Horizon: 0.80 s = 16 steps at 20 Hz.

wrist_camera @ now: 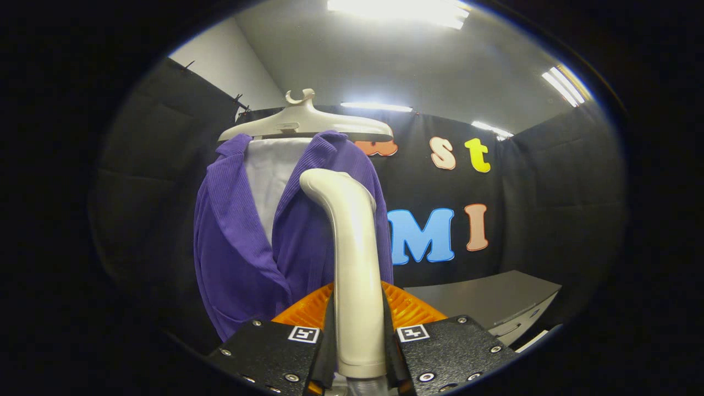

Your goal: Iron the clothes twice with a garment steamer, once on the left side and once on the right side.

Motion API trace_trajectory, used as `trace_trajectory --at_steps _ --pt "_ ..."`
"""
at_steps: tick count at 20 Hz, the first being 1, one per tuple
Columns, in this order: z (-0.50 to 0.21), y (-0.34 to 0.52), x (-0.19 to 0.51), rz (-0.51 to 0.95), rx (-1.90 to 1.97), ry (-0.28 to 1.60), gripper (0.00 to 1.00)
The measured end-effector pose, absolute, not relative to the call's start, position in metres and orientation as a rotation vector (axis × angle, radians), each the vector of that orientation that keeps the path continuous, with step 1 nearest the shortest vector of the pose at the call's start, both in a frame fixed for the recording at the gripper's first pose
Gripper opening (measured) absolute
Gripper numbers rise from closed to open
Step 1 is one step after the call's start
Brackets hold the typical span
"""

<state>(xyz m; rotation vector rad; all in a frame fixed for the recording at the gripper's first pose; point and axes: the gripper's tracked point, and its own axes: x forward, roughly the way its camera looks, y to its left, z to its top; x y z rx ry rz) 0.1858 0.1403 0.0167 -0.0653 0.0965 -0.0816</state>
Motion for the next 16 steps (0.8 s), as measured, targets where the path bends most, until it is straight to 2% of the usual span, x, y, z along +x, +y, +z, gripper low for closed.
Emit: trace_trajectory --at_steps 16 --pt "-0.113 0.144 0.136 -0.009 -0.128 0.328 0.37"
